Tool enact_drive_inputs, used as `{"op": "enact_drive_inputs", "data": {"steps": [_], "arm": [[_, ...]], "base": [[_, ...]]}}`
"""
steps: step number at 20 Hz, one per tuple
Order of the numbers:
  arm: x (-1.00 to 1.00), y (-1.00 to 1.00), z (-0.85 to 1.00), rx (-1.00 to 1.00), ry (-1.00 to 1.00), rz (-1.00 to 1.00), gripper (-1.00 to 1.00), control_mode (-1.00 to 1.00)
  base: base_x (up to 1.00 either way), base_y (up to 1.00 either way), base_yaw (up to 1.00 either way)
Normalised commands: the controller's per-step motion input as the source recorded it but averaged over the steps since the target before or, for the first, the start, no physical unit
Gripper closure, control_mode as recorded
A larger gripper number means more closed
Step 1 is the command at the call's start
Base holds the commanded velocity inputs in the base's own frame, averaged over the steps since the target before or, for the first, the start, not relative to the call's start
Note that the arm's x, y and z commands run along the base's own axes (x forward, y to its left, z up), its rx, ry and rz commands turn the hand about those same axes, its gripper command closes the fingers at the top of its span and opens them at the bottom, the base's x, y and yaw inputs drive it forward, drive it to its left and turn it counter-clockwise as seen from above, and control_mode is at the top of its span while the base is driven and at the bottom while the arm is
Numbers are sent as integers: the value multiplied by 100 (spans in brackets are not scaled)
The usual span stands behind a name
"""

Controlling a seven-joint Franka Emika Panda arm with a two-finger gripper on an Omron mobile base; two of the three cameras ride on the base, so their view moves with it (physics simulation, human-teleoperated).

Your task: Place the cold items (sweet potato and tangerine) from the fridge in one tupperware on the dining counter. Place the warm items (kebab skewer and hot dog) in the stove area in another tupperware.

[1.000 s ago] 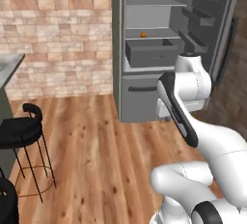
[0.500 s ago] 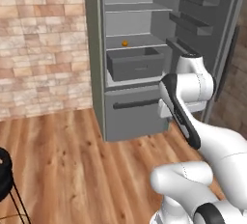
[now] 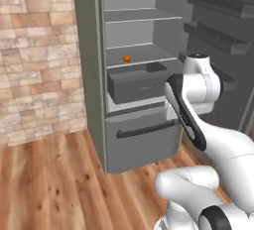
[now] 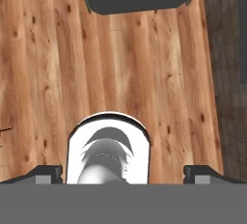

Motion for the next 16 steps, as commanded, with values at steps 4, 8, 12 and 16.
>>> {"op": "enact_drive_inputs", "data": {"steps": [4, 8, 12, 16], "arm": [[0, 0, 0, 0, 0, 0, -100, 100], [0, 0, 0, 0, 0, 0, -100, 100], [0, 0, 0, 0, 0, 0, -100, 100], [0, 0, 0, 0, 0, 0, -100, 100]], "base": [[100, 5, 0], [100, 0, 5], [69, -13, 19], [42, -24, 25]]}}
